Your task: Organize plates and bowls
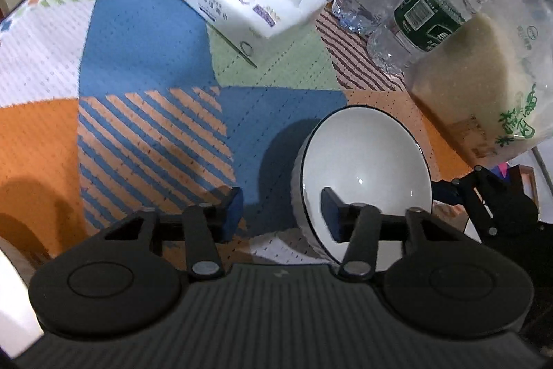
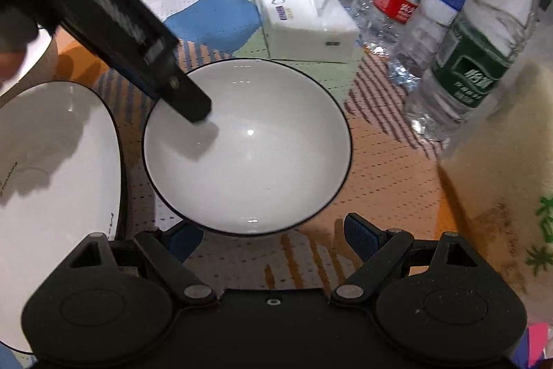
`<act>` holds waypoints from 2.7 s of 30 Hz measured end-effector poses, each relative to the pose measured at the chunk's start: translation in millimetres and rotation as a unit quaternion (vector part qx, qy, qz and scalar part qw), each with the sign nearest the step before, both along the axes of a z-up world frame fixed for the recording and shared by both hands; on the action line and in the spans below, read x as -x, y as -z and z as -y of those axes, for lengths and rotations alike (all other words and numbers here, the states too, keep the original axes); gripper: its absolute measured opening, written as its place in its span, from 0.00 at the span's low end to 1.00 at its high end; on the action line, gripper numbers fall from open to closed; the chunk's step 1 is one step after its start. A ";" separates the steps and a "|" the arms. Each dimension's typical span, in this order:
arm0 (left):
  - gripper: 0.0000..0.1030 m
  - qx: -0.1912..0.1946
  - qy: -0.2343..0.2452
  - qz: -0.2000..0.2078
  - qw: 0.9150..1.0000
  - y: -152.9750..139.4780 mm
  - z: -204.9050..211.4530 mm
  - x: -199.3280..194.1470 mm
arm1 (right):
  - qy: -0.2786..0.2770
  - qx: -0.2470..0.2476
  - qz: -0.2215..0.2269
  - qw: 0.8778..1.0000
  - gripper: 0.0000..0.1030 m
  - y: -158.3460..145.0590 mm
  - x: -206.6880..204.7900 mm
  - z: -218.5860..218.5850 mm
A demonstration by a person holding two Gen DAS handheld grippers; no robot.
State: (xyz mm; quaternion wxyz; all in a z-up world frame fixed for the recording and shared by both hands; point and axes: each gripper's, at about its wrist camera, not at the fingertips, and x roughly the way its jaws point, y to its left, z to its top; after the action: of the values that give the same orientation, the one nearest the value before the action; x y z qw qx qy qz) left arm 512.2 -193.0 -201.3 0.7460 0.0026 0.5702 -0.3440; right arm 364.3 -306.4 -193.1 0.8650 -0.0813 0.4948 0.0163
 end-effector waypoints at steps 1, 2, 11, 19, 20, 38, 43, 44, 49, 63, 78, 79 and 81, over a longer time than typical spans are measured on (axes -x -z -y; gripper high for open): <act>0.31 0.002 0.002 -0.007 1.000 2.4 0.8 -0.3 | -0.003 -0.002 -0.001 1.000 0.88 -0.1 -0.6 -0.4; 0.24 0.005 0.004 -0.013 1.000 4.4 1.8 -0.7 | -0.007 -0.003 -0.001 1.000 0.88 -0.2 -1.3 -0.8; 0.12 0.004 0.024 0.014 1.000 -13.5 11.6 5.1 | -0.016 -0.021 0.004 1.000 0.78 -1.6 -2.6 -5.0; 0.12 0.009 0.032 0.040 0.999 -56.3 -5.4 13.5 | 0.003 -0.019 0.044 0.999 0.78 -31.5 9.3 -16.0; 0.12 0.010 0.032 0.043 0.998 -61.4 -8.6 15.5 | 0.003 -0.018 0.048 0.999 0.78 -35.6 10.7 -18.1; 0.13 0.012 -0.040 0.071 0.997 -142.4 -138.7 43.2 | -0.032 -0.033 0.116 0.992 0.82 -108.9 30.8 -114.3; 0.13 -0.001 -0.068 0.070 0.995 -142.1 -181.4 42.4 | -0.062 -0.048 0.126 0.989 0.82 -109.5 25.7 -150.5; 0.13 -0.003 -0.076 0.069 0.995 -140.1 -189.0 41.6 | -0.068 -0.052 0.127 0.988 0.82 -107.9 23.5 -157.9; 0.13 -0.016 -0.106 0.066 0.992 -121.7 -220.2 39.3 | -0.085 -0.071 0.126 0.986 0.82 -93.8 14.5 -186.5; 0.13 -0.077 -0.113 0.059 0.989 -74.1 -251.2 12.4 | -0.121 -0.068 0.086 0.987 0.82 -58.9 -24.0 -235.3; 0.13 -0.133 -0.077 0.078 0.985 -47.0 -244.2 7.1 | -0.139 -0.044 0.058 0.988 0.82 -40.5 -36.8 -249.8; 0.13 -0.131 -0.078 0.076 0.985 -46.3 -244.5 6.0 | -0.140 -0.040 0.058 0.988 0.83 -41.0 -36.8 -251.3; 0.13 -0.134 -0.073 0.077 0.985 -45.0 -241.8 5.3 | -0.138 -0.039 0.054 0.988 0.83 -41.9 -38.4 -251.3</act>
State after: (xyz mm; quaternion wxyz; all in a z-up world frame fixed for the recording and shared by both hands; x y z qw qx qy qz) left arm 506.9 48.9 -156.3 0.8036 0.0874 0.5506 -0.2085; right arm 402.7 -55.1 -151.1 0.8827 -0.1152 0.4301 0.1502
